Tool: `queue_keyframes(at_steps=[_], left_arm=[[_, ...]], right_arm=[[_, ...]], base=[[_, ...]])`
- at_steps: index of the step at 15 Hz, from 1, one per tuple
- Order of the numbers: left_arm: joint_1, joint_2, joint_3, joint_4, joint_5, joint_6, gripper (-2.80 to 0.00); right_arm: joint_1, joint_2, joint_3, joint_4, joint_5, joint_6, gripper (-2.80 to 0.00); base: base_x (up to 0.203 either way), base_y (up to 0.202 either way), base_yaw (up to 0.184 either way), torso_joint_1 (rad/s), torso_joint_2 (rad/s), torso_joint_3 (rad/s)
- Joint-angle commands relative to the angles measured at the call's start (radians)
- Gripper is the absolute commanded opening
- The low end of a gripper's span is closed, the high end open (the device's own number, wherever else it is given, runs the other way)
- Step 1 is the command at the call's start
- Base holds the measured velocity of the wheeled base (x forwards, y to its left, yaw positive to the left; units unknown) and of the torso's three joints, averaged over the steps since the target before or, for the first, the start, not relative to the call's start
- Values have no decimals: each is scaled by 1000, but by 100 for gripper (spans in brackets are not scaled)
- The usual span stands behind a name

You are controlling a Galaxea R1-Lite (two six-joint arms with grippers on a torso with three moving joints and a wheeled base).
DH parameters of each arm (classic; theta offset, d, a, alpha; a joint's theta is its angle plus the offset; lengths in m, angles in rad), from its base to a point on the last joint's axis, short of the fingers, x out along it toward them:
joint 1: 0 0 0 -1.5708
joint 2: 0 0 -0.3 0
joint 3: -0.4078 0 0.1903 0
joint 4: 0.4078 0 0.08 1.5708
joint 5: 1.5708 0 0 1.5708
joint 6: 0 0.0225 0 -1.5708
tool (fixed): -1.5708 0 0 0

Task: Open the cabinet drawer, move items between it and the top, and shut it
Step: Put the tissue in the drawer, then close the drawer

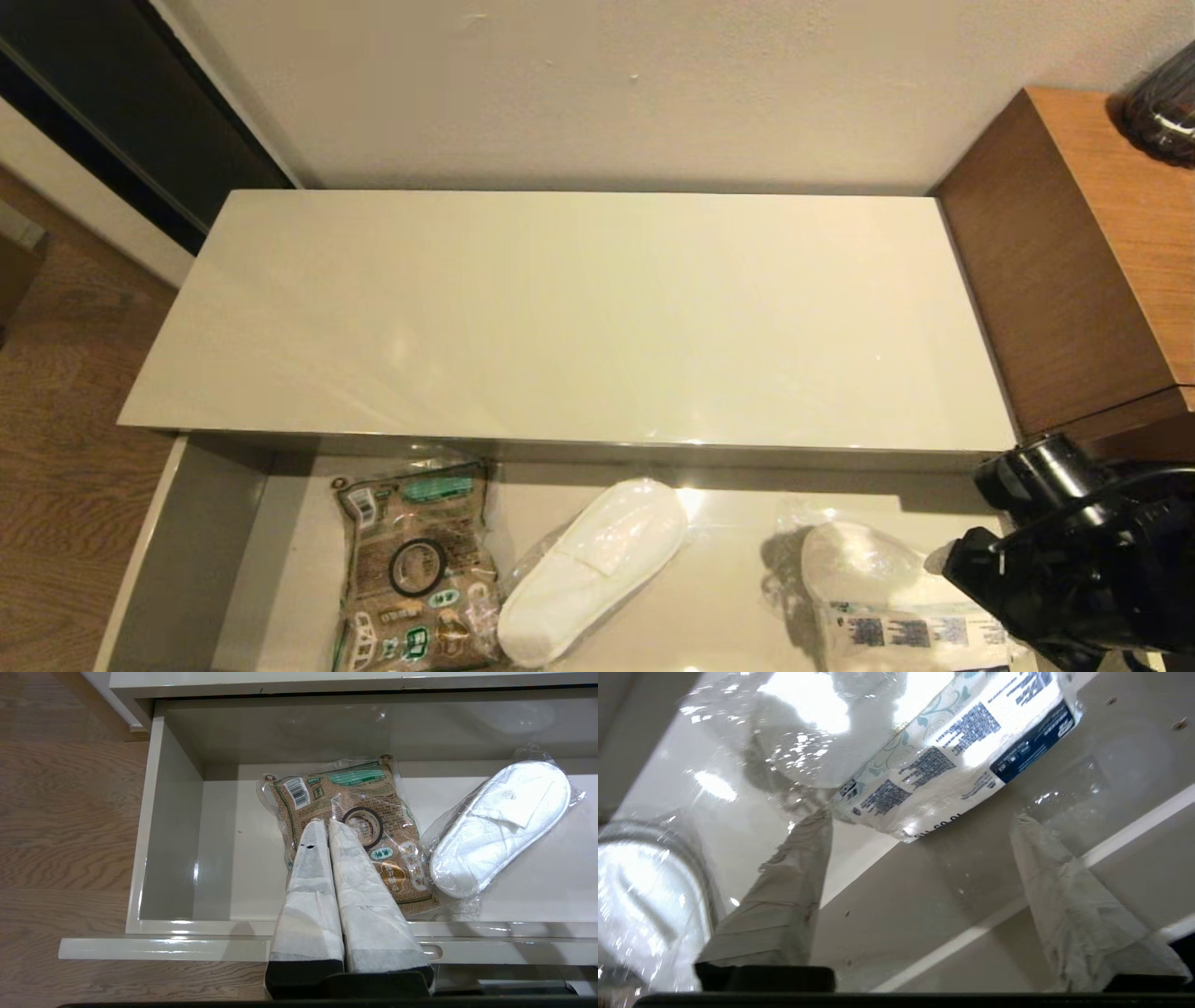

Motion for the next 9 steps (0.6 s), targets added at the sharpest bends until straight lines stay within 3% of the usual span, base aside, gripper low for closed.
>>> queue_keyframes(at_steps=[1,2,3,9], left_arm=[[1,1,1,0,0,0,-280],[1,1,1,0,0,0,-280],[1,1,-1,0,0,0,-280],[1,1,0,0,0,0,-280]], right_arm=[[2,-173,-22,75,1,-37,0],[3,-232,-42,140,2,-59,0],[6,-292,-67,214,1,-80,-280],[17,-694,-240,752,-16,-235,-280]], base=[[0,0,0,0,0,0],[0,0,0,0,0,0],[0,0,0,0,0,0],[0,0,0,0,0,0]])
